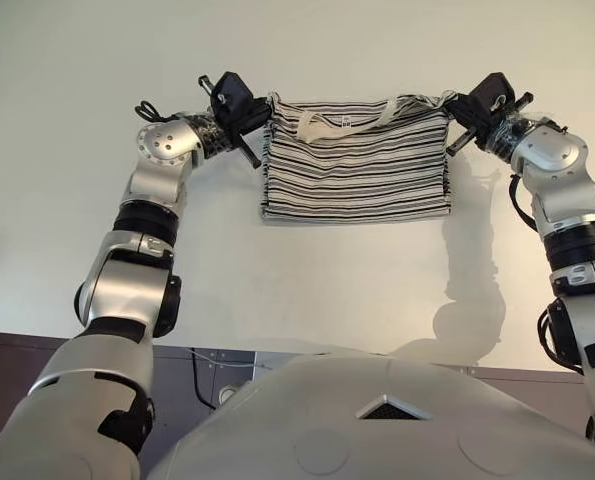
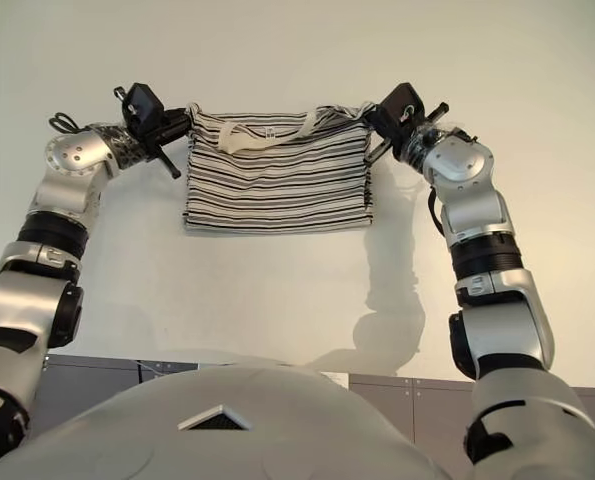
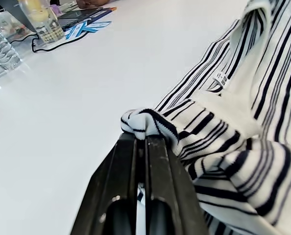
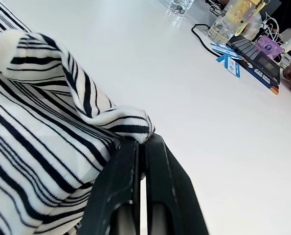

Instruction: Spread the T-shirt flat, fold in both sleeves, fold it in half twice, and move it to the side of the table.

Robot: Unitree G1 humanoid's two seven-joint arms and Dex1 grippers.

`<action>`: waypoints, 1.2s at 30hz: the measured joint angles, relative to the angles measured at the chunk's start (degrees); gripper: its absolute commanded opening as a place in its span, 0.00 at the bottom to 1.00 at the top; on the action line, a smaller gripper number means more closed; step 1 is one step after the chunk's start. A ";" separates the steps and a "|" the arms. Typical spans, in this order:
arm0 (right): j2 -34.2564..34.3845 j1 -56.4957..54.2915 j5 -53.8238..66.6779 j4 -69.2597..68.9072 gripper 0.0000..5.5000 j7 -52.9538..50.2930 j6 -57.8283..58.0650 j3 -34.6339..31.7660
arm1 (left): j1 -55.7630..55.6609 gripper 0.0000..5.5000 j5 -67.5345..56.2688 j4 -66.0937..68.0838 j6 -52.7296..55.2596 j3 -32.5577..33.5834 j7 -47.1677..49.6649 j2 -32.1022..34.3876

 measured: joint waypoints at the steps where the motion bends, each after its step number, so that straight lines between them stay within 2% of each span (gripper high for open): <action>1: 0.35 -0.25 -0.51 0.28 0.02 -0.16 -0.15 -0.51 | -0.50 0.02 1.06 2.06 -0.99 0.18 0.51 -0.58; 3: 0.70 -0.64 -2.01 1.08 0.02 -0.18 -0.55 -0.91 | -1.27 0.02 2.61 5.63 -2.38 0.64 2.11 -1.76; 6: 1.55 -1.43 -6.37 4.35 0.13 -1.47 -2.16 -0.12 | -2.20 0.10 4.62 9.48 -2.91 1.98 4.82 -2.87; 8: 2.70 -2.29 -9.33 7.35 0.13 -3.90 -3.23 0.19 | -2.74 0.10 5.88 11.05 -3.22 2.70 7.05 -3.38; 14: 6.30 -6.26 -11.84 14.61 0.29 -9.26 -6.48 -0.87 | -5.62 0.10 5.63 14.10 -2.12 7.51 9.26 -6.16; 23: 12.42 -8.97 -13.54 18.93 0.29 -10.48 -12.16 -1.03 | -9.04 0.10 0.21 18.06 13.26 18.58 15.36 -8.48; 29: 12.60 -11.54 -19.57 25.33 0.29 -13.81 -12.99 1.14 | -8.26 0.10 -1.56 17.38 15.25 22.68 15.90 -6.37; 34: 8.82 -18.32 -27.58 32.57 0.29 -15.09 -17.32 5.59 | -0.77 0.10 -5.48 11.03 15.78 28.17 17.85 -3.92; 36: 7.20 -19.72 -34.66 35.57 0.29 -16.46 -18.24 11.54 | 2.76 0.10 -7.87 3.44 16.79 29.92 18.57 -5.01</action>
